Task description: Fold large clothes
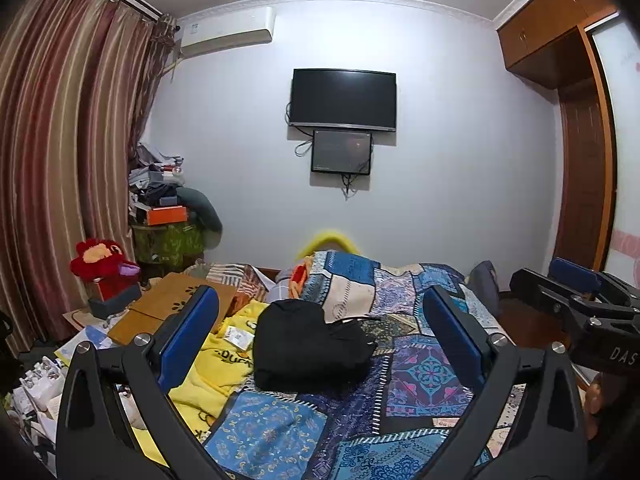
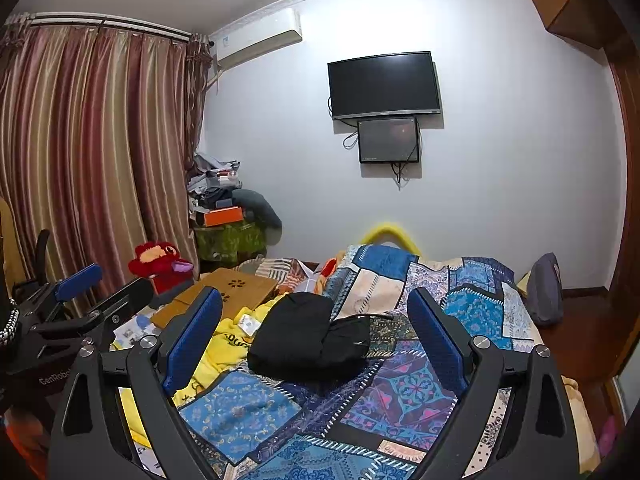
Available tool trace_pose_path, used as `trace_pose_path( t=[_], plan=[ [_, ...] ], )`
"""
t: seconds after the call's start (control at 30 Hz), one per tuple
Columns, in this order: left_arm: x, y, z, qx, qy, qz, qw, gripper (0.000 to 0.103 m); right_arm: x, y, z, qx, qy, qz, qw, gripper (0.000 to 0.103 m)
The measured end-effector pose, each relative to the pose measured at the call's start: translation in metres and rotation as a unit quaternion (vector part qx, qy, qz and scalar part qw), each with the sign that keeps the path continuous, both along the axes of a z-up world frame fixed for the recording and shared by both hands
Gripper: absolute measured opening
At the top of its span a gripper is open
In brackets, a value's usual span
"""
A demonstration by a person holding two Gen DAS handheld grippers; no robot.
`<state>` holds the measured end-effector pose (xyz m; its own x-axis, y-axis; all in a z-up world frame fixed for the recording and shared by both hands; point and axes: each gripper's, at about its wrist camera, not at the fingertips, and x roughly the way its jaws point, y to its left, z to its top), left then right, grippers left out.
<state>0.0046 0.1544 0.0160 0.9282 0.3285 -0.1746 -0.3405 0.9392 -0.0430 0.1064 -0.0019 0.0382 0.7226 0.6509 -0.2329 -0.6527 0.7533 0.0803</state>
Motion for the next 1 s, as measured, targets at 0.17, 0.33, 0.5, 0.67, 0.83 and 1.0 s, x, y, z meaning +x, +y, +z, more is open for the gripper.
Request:
trace_pose_path(
  t=[0.17,0.33,0.5,0.67,0.83,1.0],
  plan=[
    [0.0018,0.0017,-0.0004,-0.004,-0.001,-0.014,0.9999,0.103,-0.0018,0.0001,-0.0002,-0.003,-0.004,-0.004,1.000,0.092],
    [0.0025,0.0027,-0.0016,-0.005,-0.003,-0.011,0.9999,0.103,-0.0022,-0.0005,0.0007,-0.001,-0.004,-0.006,1.000,0.092],
    [0.0030,0.0059,-0.0015,-0.010,-0.005,-0.012,0.9999,0.103,-0.0013,0.0013,-0.0004,-0.001,0.000,-0.008,1.000,0.092],
    [0.0040,0.0058,-0.0031,-0.009,-0.002,-0.015,0.9998,0.103,0.0000,0.0023,-0.0022,-0.003,0.003,-0.012,1.000,0.092],
    [0.0066,0.0049,-0.0069,-0.008,0.004,-0.016,0.9998,0.103,0.0006,0.0028,-0.0022,-0.001,0.010,-0.006,1.000,0.092],
    [0.0079,0.0046,-0.0087,-0.011,0.009,-0.019,0.9997,0.103,-0.0021,0.0040,-0.0017,-0.005,0.003,-0.009,1.000,0.092]
  ],
)
